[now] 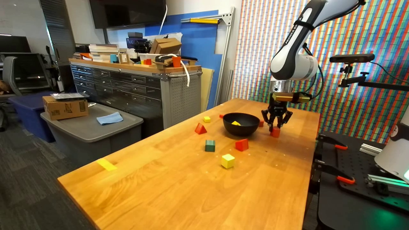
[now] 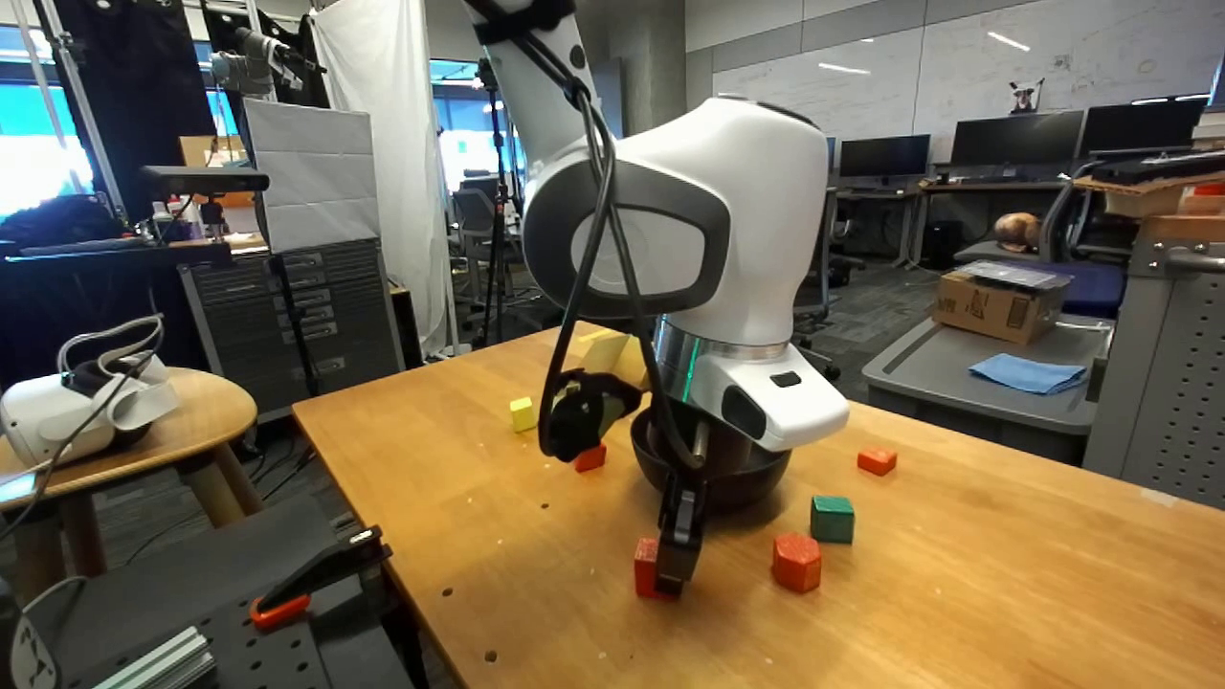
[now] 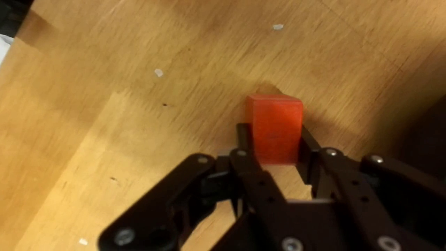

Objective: Pick up all the toy blocks from the table and put them in the bowl

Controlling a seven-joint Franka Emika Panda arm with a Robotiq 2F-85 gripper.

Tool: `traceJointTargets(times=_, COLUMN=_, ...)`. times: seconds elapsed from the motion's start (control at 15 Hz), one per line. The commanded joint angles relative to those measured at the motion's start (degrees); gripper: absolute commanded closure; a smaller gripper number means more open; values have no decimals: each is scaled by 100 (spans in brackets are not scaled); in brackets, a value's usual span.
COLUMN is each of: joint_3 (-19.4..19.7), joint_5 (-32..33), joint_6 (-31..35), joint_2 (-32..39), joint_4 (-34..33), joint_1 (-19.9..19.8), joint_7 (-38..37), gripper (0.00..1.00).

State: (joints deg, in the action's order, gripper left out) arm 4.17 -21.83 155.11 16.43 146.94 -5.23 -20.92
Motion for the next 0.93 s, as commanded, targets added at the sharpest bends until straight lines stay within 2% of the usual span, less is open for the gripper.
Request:
traceJointTargets(times=0.0, joint_3=184, joint_5=477, joint_6=-513, joint_2=-349, joint_4=59, joint_1=160, joint_7=-115, gripper=85)
traceJointTargets(times=0.07, joint_3=300, joint_5=835, joint_6=-667, joint_2=-514, joint_4=142, joint_1=272, joint_7=-246, gripper=81)
traceJointTargets(times=0.27, joint_3=648, joint_5=2370, joint_6=-1286, joint_2=-1421, joint_4=469, joint_1=653, joint_7=-972, gripper=81)
traceJointTargets(times=0.47, joint_3=397, joint_5=3413, joint_6=-1828, joint_2=-2223, joint_4=428, joint_1=636, joint_7=-1483, gripper=81)
traceJointTargets(times=0.67, joint_3=-70, joint_5=3237, joint_6=-1736, joint_2=-2564, joint_4=127, joint_1=551, joint_7=-1347, gripper=81)
traceJointTargets(times=0.87, joint_3=-398, joint_5=3241, joint_6=-1398, joint_2=-2251, joint_4=-357, joint_1=478, joint_7=-1644, gripper=81)
